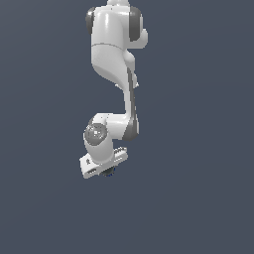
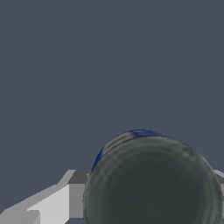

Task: Pick up the object and move it to a goal position.

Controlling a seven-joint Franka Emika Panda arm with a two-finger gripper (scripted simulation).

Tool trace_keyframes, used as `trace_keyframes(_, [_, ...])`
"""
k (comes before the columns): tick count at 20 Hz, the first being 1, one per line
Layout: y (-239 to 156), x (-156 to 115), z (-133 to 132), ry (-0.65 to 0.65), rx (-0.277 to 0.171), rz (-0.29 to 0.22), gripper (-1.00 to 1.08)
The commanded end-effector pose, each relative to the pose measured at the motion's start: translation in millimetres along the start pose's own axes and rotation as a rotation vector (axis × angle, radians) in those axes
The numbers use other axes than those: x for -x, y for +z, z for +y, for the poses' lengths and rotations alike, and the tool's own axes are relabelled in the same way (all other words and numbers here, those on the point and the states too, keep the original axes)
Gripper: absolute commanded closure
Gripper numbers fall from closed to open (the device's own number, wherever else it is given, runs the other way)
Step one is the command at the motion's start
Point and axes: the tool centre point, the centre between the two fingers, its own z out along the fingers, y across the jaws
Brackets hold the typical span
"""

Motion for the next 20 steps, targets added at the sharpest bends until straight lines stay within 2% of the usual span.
trace_keyframes(1, [-0.3, -0.6, 0.3, 0.000, 0.001, 0.001, 1.08])
trace_keyframes(13, [-3.0, 0.1, 1.1, 0.000, 0.000, 0.000, 1.08])
trace_keyframes(20, [-34.5, 3.9, 9.7, 0.000, 0.000, 0.000, 1.08])
